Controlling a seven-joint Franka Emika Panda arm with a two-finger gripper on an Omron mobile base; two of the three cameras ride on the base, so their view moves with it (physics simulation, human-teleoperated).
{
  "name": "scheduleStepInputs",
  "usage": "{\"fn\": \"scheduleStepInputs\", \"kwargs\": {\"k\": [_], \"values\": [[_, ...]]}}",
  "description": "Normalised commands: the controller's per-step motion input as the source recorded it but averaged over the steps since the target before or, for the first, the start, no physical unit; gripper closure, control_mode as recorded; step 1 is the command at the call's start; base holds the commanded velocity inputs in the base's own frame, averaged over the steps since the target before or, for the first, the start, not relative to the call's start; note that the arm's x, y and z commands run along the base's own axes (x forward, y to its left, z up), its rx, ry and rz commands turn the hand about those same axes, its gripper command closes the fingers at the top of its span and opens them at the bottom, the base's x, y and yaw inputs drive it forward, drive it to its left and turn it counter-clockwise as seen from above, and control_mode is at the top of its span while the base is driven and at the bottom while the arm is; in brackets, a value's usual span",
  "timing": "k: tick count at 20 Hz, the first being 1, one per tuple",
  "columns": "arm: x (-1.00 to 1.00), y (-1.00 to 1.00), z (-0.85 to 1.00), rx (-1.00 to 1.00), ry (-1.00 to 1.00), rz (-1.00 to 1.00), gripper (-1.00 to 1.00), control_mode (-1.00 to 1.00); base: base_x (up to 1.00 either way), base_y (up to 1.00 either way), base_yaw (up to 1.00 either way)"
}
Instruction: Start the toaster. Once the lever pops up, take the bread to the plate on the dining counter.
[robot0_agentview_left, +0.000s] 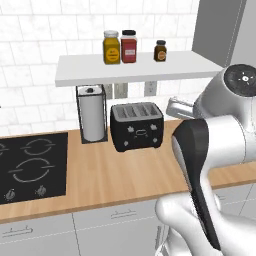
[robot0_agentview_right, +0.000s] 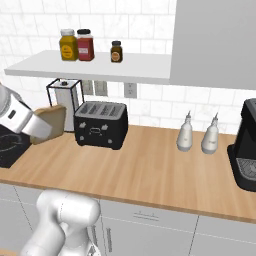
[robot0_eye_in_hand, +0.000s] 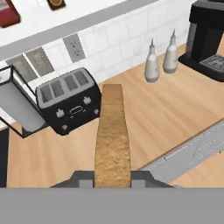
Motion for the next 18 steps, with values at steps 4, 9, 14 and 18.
{"fn": "scheduleStepInputs", "kwargs": {"k": [4,9,14,18], "values": [[-0.17,0.00,-0.01,0.01,0.17,0.00,1.00,-1.00,0.00,0.00,0.00],[-0.47,0.00,-0.06,0.00,0.03,0.00,1.00,-1.00,0.00,0.00,0.00],[0.00,0.00,0.00,0.00,0.00,0.00,1.00,1.00,-1.00,0.00,-0.06],[0.00,0.00,0.00,0.00,0.00,0.00,1.00,1.00,-0.81,0.00,-0.15]]}}
